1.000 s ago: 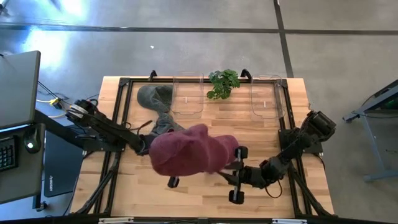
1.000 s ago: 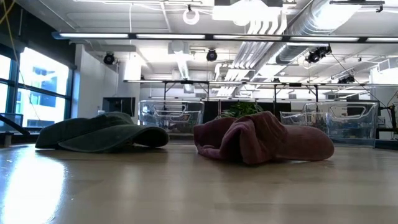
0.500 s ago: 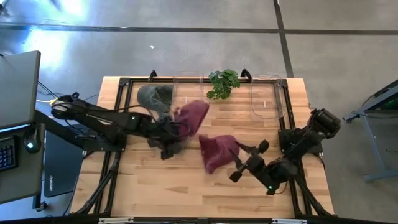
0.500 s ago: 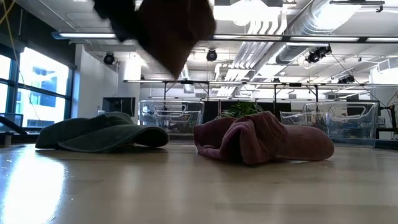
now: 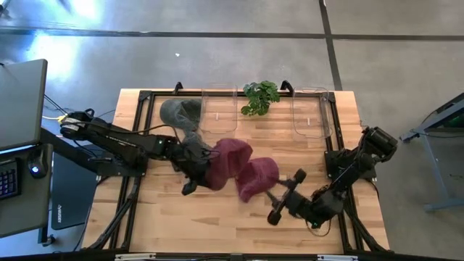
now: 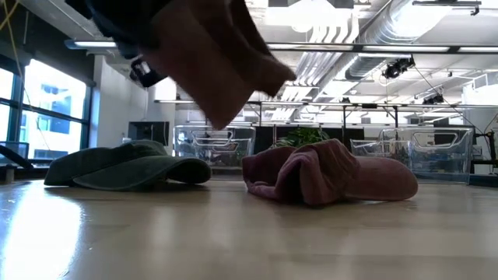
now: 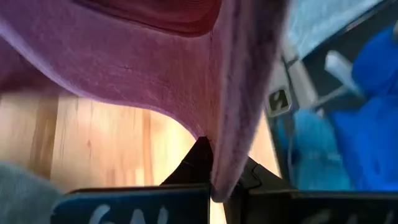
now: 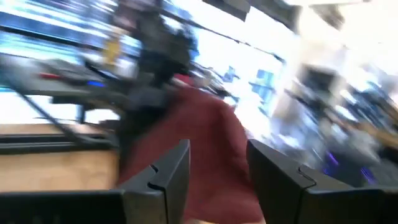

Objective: Pick & Place hat
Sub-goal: Put the left red cap into the left transparent bin

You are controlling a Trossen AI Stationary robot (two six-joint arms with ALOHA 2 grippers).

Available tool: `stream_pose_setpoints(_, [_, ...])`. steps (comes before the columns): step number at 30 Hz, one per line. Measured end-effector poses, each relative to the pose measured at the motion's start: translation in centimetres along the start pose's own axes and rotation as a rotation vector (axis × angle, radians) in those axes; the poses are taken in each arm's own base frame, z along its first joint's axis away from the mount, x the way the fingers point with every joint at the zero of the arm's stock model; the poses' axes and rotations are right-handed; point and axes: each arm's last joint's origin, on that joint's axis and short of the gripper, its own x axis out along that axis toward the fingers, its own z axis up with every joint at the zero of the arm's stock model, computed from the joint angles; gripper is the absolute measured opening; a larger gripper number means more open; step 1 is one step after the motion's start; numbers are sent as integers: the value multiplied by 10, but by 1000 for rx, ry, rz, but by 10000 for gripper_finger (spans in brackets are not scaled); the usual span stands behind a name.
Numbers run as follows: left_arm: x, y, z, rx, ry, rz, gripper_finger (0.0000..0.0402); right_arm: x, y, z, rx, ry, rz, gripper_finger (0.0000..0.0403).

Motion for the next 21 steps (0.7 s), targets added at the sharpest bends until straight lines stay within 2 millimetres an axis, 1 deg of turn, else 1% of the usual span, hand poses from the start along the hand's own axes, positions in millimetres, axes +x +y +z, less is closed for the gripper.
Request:
stream_pose_setpoints(1, [1, -2, 1, 4, -11, -6, 0, 0, 4, -2, -17, -35, 68, 154])
stream_pose_setpoints(3, [3, -4, 0, -6, -17, 15, 0, 8, 10, -6, -33, -109, 233, 152])
stream_pose_setpoints(4, [3, -4, -1, -16, -17, 33, 0, 14, 12, -8, -21, -138, 316, 150])
stream_pose_setpoints(6, [4, -3, -2, -32, -28, 87, 0, 33, 12, -8, 27, -156, 400, 144])
stream_pose_setpoints(8, [4, -3, -2, -30, -56, 153, 0, 53, 8, -6, 90, -133, 399, 135])
stream_pose_setpoints(10, [5, -2, -3, -30, -62, 189, 0, 72, 2, -8, 134, -89, 369, 123])
stream_pose_setpoints(14, [13, 1, -5, -35, -53, 231, 0, 102, -8, -21, 193, -4, 385, 86])
stream_pose_setpoints(18, [27, 6, -4, -34, -65, 228, 0, 120, -13, -33, 213, 14, 415, 40])
stream_pose_setpoints(21, [39, 9, -4, -32, -64, 202, 0, 126, -16, -37, 232, 35, 354, 9])
